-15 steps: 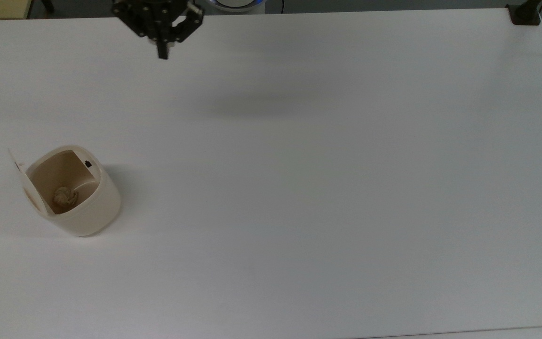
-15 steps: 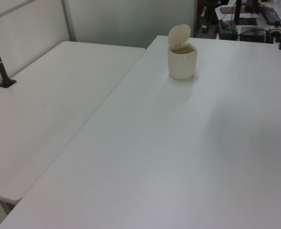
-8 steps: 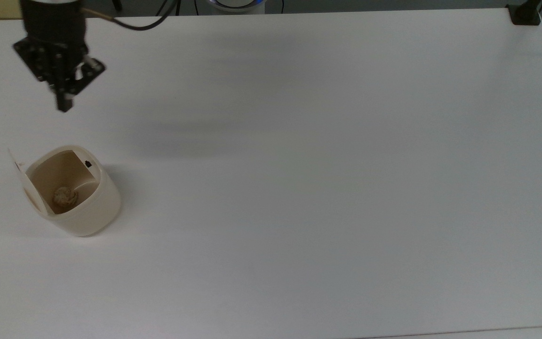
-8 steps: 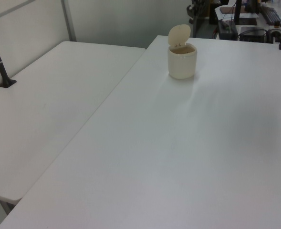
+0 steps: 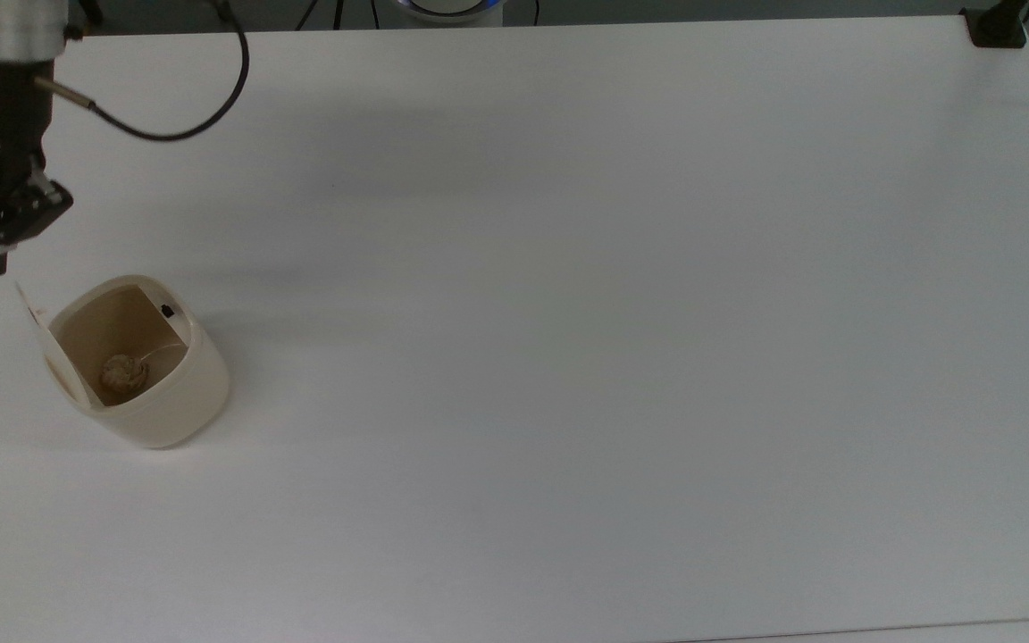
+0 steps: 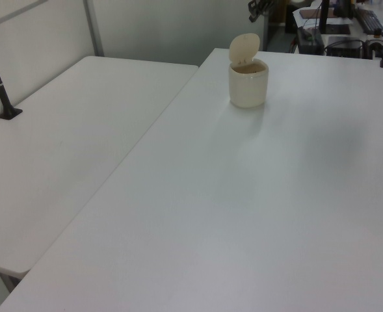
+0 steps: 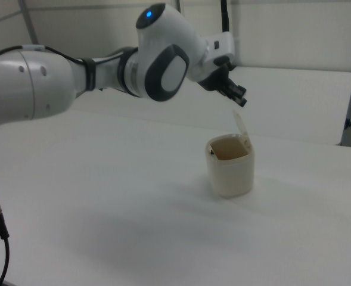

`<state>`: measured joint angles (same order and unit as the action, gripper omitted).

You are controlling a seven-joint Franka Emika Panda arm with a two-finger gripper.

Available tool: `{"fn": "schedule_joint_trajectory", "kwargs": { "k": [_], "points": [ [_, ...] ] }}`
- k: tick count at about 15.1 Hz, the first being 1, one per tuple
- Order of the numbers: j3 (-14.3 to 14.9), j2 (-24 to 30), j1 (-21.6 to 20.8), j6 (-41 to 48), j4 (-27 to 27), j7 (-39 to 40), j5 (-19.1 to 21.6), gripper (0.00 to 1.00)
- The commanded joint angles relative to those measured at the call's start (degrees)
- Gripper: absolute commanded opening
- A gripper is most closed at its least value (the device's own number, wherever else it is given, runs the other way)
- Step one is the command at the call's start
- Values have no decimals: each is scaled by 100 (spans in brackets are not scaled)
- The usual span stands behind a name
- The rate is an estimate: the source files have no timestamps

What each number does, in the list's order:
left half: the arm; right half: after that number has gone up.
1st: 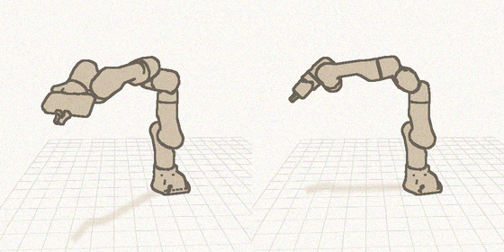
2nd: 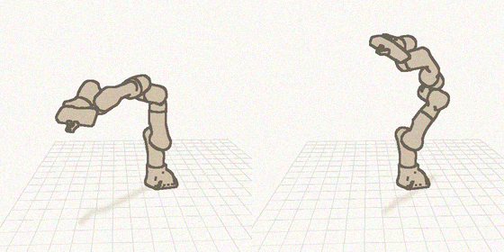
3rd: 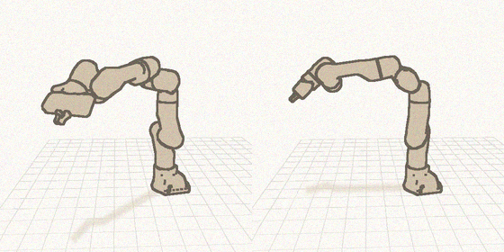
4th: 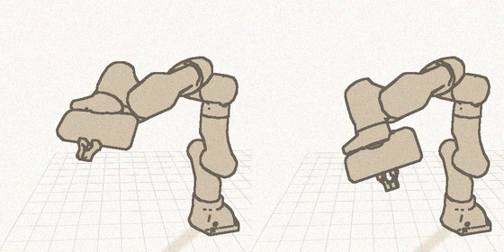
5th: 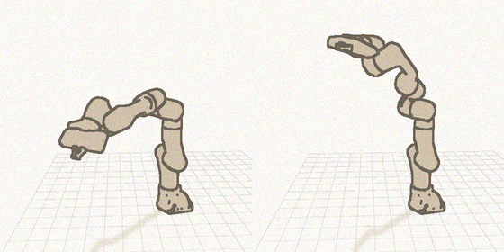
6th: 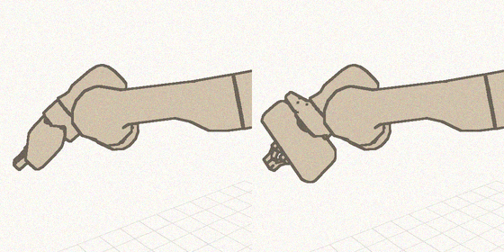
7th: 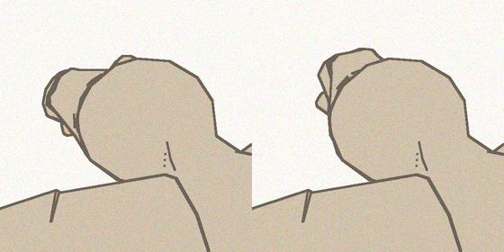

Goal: Close the trash bin
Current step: 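Push the raised lid down over the bin opening with the gripper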

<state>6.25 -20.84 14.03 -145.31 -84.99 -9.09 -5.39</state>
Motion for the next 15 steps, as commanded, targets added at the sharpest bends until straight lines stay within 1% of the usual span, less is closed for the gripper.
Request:
{"fn": "schedule_joint_trajectory", "kwargs": {
  "k": [1, 5, 6, 8, 10, 13, 15],
  "points": [
    [-1, -359, 91, -515, 114, -242, 73, 2],
    [-10, -360, 65, -455, 53, -277, 126, 2],
    [-19, -334, 30, -402, -43, -365, 126, 2],
    [-36, -298, -49, -26, -96, -523, 126, 2],
    [-45, -289, -119, 422, -97, -515, 82, 2],
    [-63, -263, -216, 1064, -114, -436, 38, 2],
    [-63, -263, -295, 1329, -210, -278, 29, 2]
  ]
}}
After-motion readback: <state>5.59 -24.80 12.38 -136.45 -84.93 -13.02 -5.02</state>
